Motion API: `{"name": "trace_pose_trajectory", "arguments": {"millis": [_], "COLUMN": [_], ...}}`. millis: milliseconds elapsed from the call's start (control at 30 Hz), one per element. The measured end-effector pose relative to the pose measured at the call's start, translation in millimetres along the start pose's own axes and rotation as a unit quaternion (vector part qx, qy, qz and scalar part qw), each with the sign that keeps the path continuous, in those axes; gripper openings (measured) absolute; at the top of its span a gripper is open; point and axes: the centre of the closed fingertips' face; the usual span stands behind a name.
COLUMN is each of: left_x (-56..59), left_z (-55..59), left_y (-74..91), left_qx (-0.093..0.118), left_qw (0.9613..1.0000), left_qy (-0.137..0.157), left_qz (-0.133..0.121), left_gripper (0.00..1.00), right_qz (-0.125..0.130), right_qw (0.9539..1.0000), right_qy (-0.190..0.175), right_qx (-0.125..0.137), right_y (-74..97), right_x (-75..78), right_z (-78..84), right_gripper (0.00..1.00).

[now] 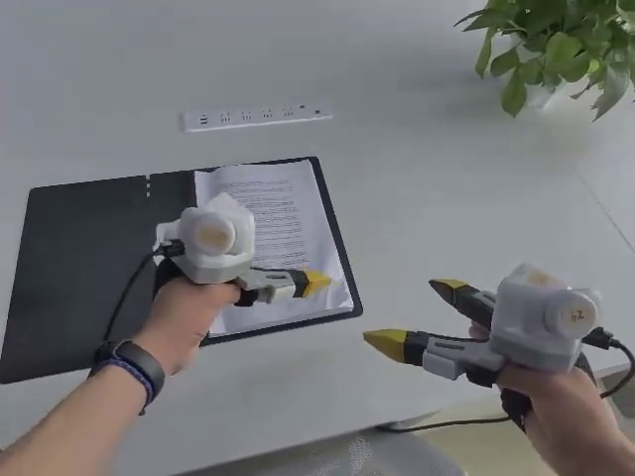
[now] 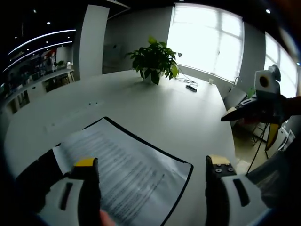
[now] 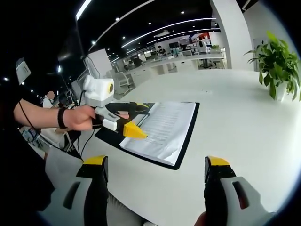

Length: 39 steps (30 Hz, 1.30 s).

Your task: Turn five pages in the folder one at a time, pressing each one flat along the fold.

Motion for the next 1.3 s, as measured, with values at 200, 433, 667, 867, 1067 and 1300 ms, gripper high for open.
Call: {"name": "trace_pose_trajectory", "arguments": {"millis": [200,433,667,867,1067,1300], "left_x": [4.0,7.8,1.6,0.6,0.7,-1.2], "left_z": [18.1,37.1,50.1,58.2,60.3,59.6], "left_y": [-28.5,-52.3,-61.9,-65.3,-63.6,-63.4], "left_qx": [-0.026,-0.052,-0.073,-0.089,-0.093,-0.088], "left_qw": [0.9994,0.9983,0.9962,0.9935,0.9925,0.9937], "left_qy": [-0.023,-0.024,-0.040,-0.063,-0.073,-0.064], "left_qz": [-0.009,-0.014,-0.025,-0.031,-0.030,-0.028], "left_gripper": [0.94,0.93,0.92,0.88,0.86,0.81], "right_qz": [-0.004,0.000,0.003,-0.001,-0.007,-0.015], "right_qw": [1.0000,1.0000,0.9999,0.9998,0.9998,0.9997], "right_qy": [0.000,-0.004,-0.012,-0.012,-0.012,-0.007], "right_qx": [-0.008,-0.008,-0.012,-0.016,-0.014,-0.016], "right_y": [-2.5,2.1,4.8,0.5,-7.0,-15.4], "right_x": [-0.5,4.6,8.5,7.4,7.5,11.1], "right_z": [2.5,3.3,9.6,12.0,8.6,5.1], "right_gripper": [0.83,0.83,0.82,0.82,0.81,0.81]}}
Point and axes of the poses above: the centre of the closed fingertips' face, and the gripper's own axes: y roughly backward along the fingers, x roughly to its right, z roughly out of its underside, and after that the axes turned 3 degrees about -z, right-handed
